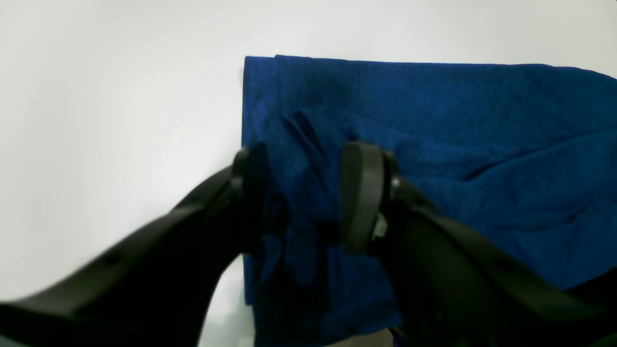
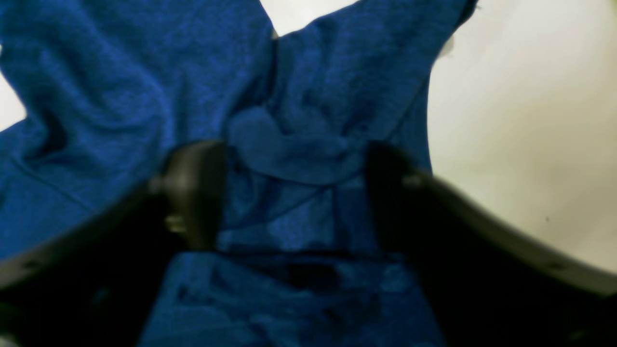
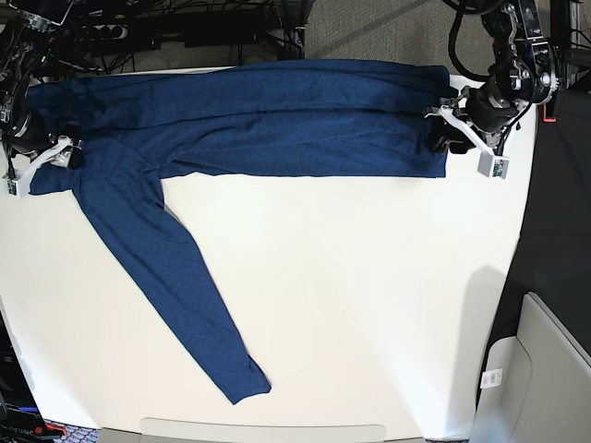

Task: Fold the T-shirt properly
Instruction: 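Open the right gripper and move it to the trailing sleeve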

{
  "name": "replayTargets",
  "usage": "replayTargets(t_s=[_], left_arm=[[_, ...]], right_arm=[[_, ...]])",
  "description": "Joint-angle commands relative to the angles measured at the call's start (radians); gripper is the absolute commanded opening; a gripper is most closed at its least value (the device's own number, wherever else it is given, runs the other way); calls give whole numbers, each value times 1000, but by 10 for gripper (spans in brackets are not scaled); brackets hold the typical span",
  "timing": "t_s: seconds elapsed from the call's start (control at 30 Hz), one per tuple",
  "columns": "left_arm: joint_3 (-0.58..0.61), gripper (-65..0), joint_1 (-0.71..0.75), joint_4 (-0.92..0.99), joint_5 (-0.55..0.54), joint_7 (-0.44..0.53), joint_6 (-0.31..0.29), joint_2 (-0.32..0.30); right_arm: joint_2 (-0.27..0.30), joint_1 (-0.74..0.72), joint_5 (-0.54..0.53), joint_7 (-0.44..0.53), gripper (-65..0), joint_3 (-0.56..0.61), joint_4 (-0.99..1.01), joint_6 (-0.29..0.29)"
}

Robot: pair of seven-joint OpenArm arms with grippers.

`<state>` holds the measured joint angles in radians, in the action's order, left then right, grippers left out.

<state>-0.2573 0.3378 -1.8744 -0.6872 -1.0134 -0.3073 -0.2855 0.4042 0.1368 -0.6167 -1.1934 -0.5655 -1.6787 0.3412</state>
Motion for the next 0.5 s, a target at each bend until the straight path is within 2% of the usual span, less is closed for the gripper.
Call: replayTargets(t_s=[0.0, 0.13, 0.3, 0.47], left_arm=[[-6, -402, -4, -18, -7, 15, -2, -13], [-6, -402, -4, -18, -9, 20, -2, -13], [-6, -402, -4, -17, -9, 20, -2, -7], [-6, -402, -4, -17, -9, 17, -2, 9]], right_arm=[[22, -9, -21, 14, -149, -12, -24, 3], [20, -21, -58, 19, -162, -14, -24, 3], [19, -118, -84, 19, -188, -46, -8, 3], [19, -294, -84, 16, -193, -41, 180, 3]])
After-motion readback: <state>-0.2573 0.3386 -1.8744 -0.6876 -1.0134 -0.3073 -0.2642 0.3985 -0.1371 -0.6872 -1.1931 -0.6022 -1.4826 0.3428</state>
